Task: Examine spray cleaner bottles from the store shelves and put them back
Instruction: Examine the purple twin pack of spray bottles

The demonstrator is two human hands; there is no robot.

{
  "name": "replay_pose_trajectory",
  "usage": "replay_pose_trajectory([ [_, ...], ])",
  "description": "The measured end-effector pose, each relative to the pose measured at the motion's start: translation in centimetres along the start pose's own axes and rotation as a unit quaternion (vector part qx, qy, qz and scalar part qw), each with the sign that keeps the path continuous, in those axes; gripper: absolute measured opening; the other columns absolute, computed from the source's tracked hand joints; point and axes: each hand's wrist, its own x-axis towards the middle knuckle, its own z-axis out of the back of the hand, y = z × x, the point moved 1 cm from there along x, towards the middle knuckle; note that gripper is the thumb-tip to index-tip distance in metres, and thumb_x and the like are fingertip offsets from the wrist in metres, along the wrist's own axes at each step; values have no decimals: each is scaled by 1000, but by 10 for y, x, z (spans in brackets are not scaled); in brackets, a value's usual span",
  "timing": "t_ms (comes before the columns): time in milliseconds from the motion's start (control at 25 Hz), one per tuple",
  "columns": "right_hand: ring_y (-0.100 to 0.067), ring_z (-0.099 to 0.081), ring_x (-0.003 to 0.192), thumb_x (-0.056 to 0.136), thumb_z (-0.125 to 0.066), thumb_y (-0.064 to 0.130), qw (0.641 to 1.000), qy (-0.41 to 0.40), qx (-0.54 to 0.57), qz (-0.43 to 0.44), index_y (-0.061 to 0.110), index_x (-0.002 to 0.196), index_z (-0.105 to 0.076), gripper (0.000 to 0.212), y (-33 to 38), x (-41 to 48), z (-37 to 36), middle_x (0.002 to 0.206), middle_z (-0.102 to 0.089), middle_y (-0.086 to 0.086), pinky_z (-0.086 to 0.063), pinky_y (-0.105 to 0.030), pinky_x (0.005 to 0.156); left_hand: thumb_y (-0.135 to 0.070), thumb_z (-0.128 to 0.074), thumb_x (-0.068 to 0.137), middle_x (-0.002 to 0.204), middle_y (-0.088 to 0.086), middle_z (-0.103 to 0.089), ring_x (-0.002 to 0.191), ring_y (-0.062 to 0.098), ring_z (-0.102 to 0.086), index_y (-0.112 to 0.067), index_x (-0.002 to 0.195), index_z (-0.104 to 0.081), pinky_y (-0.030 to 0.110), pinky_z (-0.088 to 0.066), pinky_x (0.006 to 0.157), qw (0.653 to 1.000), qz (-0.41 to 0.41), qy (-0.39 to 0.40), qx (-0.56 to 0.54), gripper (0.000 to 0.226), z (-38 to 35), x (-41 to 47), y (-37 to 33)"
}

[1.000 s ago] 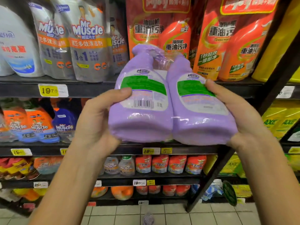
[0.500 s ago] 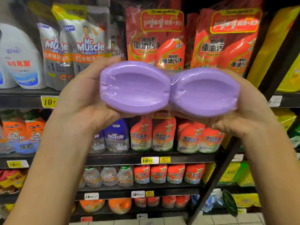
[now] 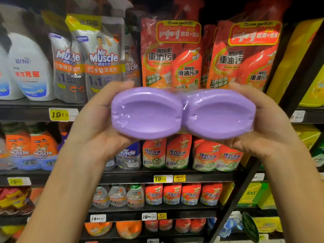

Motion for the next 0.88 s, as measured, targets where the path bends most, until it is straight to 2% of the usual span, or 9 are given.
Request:
replay_pose_trajectory([
  [80,-17,-71,71,68,-61,23,1000,-3,-16,-5,14,86,-76,25,-4,0,3,82,-72,-2,-59,-32,67,-18,-59,69,123,13,-65,107,25,-65,-4,123,-63,43,-51,95,997,9,57,-46,56,-1,-6,9],
  [160,-22,-72,80,66,-57,13,999,23,-18,-22,8,102,-74,40,-10,1,6,95,-74,-10,-60,-33,72,-9,-61,58,107,16,-71,91,26,-70,-3,107,-71,41,-58,79,990,28,107,-87,50,2,-11,21],
  [240,-29,-70,94,60,-60,6,999,37,-18,-23,6,123,-62,64,-17,3,12,112,-69,-18,-59,-40,79,-5,-67,52,110,20,-69,95,31,-70,-1,111,-68,43,-58,76,989,31,113,-89,59,8,-9,34],
  [360,-32,-71,93,56,-71,5,999,4,-29,12,12,131,-55,77,-30,4,20,114,-69,-19,-59,-40,69,-6,-83,48,114,20,-68,98,34,-69,-6,124,-59,40,-58,71,992,-1,105,-64,80,16,-5,46],
  [440,-32,-72,91,55,-74,8,998,-7,-53,41,15,130,-56,77,-39,2,25,112,-70,-18,-58,-38,66,-7,-86,48,115,16,-69,99,32,-69,-15,126,-59,38,-58,71,993,-38,113,-20,83,20,-4,55],
  [560,-29,-73,84,52,-79,5,992,-25,-96,73,12,122,-61,73,-50,-1,34,102,-73,-15,-58,-35,63,-4,-74,59,118,10,-68,102,29,-68,-26,131,-54,35,-57,73,988,-97,110,50,78,24,-3,61],
  [720,-29,-73,79,52,-79,6,982,-41,-147,109,11,98,-74,46,-64,-9,38,92,-75,-15,-57,-33,62,-7,-75,58,112,8,-69,96,27,-70,-26,135,-49,32,-56,69,980,-141,88,110,83,29,-1,68],
  [800,-28,-74,78,51,-81,12,971,-62,-176,152,14,97,-74,46,-70,-15,36,91,-75,-13,-57,-32,60,-10,-77,57,108,7,-71,93,24,-70,-24,133,-51,31,-56,70,974,-155,53,157,82,26,1,69],
  [880,-25,-74,77,48,-84,19,953,-103,-204,201,18,97,-72,50,-73,-20,31,90,-76,-9,-57,-30,59,-15,-80,61,115,5,-68,101,19,-68,-23,133,-51,31,-55,78,956,-178,9,234,78,20,-2,71],
])
